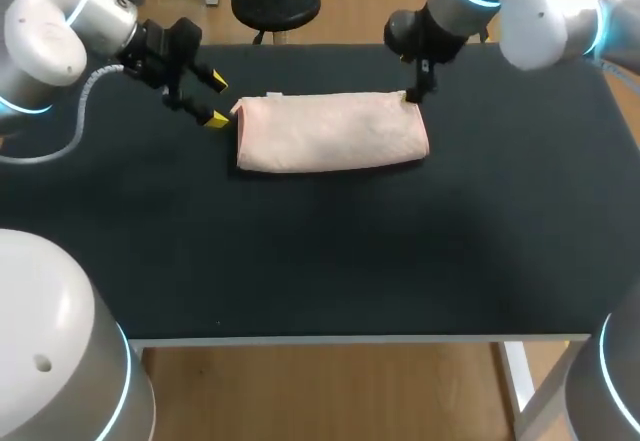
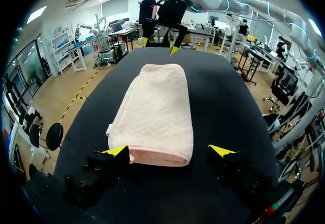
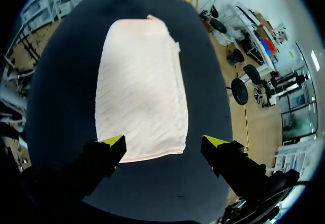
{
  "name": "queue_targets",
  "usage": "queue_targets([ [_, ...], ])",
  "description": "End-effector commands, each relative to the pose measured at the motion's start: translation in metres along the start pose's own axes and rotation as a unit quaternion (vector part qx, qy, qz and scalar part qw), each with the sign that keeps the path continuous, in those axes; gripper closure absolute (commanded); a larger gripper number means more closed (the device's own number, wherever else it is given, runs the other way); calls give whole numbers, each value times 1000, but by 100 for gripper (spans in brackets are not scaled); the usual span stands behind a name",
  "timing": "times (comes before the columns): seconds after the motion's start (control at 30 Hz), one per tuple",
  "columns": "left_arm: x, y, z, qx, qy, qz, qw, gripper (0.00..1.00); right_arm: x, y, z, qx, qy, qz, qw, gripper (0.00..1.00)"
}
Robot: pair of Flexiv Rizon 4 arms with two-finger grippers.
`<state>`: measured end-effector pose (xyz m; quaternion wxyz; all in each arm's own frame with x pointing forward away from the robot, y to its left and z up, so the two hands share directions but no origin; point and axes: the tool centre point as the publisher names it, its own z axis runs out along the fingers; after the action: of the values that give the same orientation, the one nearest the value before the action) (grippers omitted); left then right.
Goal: Fold the towel
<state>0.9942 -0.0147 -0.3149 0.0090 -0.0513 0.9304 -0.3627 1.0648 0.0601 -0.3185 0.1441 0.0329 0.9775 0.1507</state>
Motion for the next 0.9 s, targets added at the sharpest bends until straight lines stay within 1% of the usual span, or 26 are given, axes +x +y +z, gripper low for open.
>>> queue_targets([
  [0.03,0,0,0,1,0,1,1000,0,0,-11,-18,-68,-12,76,995,0],
  [0.13,0,0,0,1,0,1,1000,0,-1,-10,-27,-91,-21,128,987,0],
  [0.17,0,0,0,1,0,1,1000,0,-1,-10,-29,-94,-18,143,985,0],
  [0.23,0,0,0,1,0,1,1000,0,-2,-9,-33,-104,-36,166,980,0],
  [0.27,0,0,0,1,0,1,1000,0,-2,-8,-35,-115,-37,175,977,0],
  [0.37,0,0,0,1,0,1,1000,0,-3,-4,-40,-130,-52,221,965,0],
  [0.43,0,0,0,1,0,1,1000,0,-2,-3,-45,-143,-55,259,954,0],
  [0.5,0,0,0,1,0,1,1000,0,-2,-3,-46,-142,-67,288,945,0],
  [0.53,0,0,0,1,0,1,1000,0,-2,-3,-46,-153,-70,301,939,0],
  [0.57,0,0,0,1,0,1,1000,0,0,-3,-46,-157,-61,314,934,0],
  [0.6,0,0,0,1,0,1,1000,0,1,-3,-47,-166,-59,333,926,0],
  [0.67,0,0,0,1,0,1,1000,0,3,-4,-48,-176,-52,358,916,0],
  [0.7,0,0,0,1,0,1,1000,0,3,-5,-48,-180,-49,375,908,0],
  [0.77,0,0,0,1,0,1,1000,0,4,-7,-47,-187,-44,398,897,0],
  [0.8,0,0,0,1,0,1,1000,0,3,-7,-46,-192,-40,414,889,0],
  [0.87,0,0,0,1,0,1,1000,0,4,-7,-44,-197,-26,427,882,0],
  [0.9,0,0,0,1,0,1,1000,0,4,-6,-43,-198,-19,441,875,0],
])
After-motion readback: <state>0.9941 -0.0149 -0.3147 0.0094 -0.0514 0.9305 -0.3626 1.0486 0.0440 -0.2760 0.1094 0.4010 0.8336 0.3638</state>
